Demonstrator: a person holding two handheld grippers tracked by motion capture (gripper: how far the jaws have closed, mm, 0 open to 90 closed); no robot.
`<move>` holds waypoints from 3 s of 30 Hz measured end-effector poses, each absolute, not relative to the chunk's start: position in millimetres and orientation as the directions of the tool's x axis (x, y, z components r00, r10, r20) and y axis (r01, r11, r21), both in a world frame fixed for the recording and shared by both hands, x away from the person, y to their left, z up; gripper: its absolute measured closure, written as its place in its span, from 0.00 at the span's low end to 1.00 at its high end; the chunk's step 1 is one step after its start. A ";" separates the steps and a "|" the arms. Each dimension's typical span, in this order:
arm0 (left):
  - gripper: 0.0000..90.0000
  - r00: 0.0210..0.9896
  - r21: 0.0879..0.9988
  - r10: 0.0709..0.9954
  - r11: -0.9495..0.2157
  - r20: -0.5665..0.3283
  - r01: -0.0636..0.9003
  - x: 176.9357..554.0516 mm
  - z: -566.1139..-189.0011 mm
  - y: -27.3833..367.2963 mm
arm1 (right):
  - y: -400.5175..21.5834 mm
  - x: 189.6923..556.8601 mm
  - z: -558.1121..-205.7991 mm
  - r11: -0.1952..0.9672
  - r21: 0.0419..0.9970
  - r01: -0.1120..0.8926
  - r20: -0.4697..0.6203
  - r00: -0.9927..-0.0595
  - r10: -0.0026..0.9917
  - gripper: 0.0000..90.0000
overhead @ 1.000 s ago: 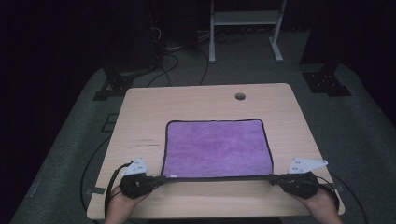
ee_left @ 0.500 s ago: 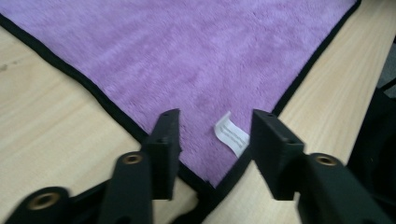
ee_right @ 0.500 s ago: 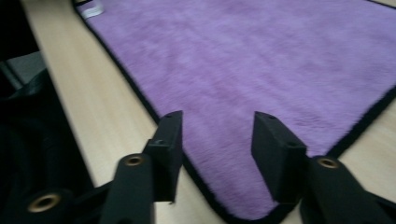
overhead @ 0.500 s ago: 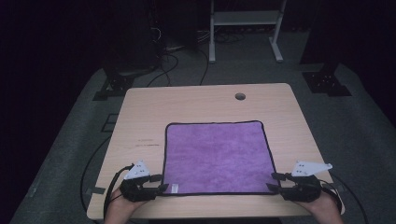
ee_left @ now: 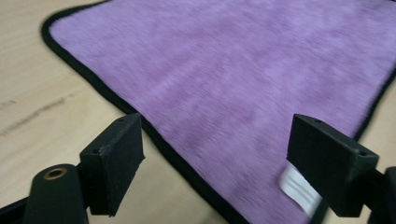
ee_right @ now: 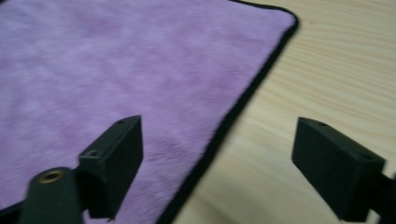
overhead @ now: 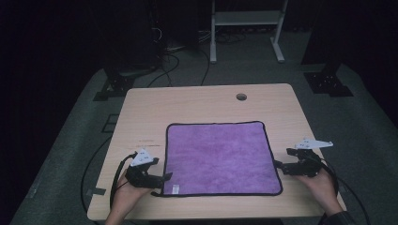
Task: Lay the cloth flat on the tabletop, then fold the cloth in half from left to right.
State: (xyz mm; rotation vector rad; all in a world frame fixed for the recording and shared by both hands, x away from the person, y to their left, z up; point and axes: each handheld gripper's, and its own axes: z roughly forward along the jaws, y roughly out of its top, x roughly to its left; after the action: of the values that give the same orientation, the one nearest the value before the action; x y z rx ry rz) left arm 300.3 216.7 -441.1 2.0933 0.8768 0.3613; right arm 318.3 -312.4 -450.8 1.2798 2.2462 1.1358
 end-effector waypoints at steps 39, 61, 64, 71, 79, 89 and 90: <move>0.16 0.564 0.692 0.826 -0.417 0.019 0.589 383.9 -474.4 217.7 | -344.0 347.2 -487.9 0.274 0.715 0.644 0.013 -0.403 0.915 0.01; 0.92 0.581 0.688 0.813 -0.402 -0.034 0.604 370.4 -468.0 204.6 | -343.8 346.4 -488.0 0.278 0.715 0.641 0.013 -0.410 0.912 0.01; 0.95 0.587 0.691 0.808 -0.399 -0.046 0.603 370.9 -468.3 205.4 | -343.9 346.4 -488.1 0.279 0.715 0.640 0.012 -0.411 0.912 0.01; 0.97 0.601 0.693 0.798 -0.410 -0.042 0.593 371.8 -467.0 207.5 | -343.9 346.3 -488.1 0.280 0.716 0.640 0.012 -0.412 0.911 0.01; 0.97 0.587 0.706 0.806 -0.371 -0.077 0.603 373.3 -459.6 221.2 | -343.9 345.5 -488.0 0.280 0.714 0.641 0.014 -0.413 0.911 0.01; 0.97 0.546 0.705 0.833 -0.332 -0.094 0.627 374.8 -452.9 247.4 | -344.0 345.1 -487.9 0.280 0.714 0.641 0.015 -0.414 0.910 0.01; 0.97 0.540 0.706 0.836 -0.325 -0.097 0.630 374.8 -452.2 250.1 | -344.0 345.1 -488.0 0.280 0.715 0.641 0.015 -0.415 0.910 0.01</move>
State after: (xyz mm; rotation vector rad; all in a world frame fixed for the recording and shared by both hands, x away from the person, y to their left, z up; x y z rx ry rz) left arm 374.8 250.1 -452.2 2.0668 1.1804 0.3720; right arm 345.1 -344.0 -488.0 1.3978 2.1579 0.9202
